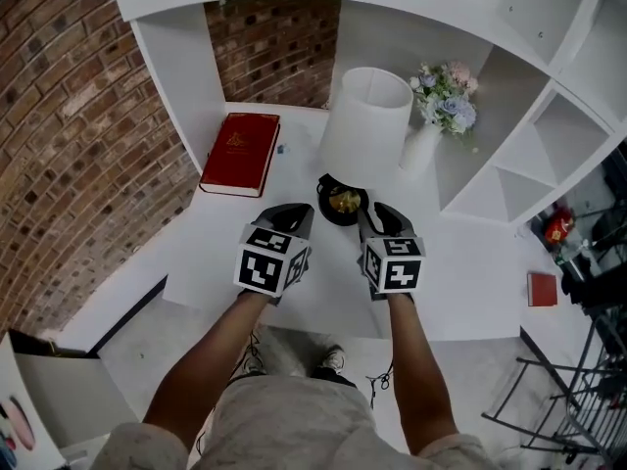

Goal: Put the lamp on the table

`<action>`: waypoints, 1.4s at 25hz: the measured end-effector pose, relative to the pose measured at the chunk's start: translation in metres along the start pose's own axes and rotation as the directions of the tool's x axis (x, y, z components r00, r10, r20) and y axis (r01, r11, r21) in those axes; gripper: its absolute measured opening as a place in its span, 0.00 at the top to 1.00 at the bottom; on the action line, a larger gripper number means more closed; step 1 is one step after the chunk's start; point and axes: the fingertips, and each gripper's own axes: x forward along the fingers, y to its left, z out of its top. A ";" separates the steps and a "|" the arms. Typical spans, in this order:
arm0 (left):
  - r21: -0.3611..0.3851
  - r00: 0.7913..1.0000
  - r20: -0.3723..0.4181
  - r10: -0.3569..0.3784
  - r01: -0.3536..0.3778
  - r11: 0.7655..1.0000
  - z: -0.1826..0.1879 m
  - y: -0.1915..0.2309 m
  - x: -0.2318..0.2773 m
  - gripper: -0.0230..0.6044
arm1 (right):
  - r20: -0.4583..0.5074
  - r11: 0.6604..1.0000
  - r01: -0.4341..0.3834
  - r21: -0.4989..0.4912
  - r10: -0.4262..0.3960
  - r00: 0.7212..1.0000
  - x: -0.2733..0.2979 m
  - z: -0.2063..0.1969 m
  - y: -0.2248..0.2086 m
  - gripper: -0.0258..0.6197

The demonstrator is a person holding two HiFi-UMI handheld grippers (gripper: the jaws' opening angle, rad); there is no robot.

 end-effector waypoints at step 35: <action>0.092 1.000 0.022 0.009 -0.012 0.996 0.011 0.059 -0.080 0.97 | 0.028 1.000 0.012 0.021 -0.012 1.000 -0.086 0.064 0.060 0.85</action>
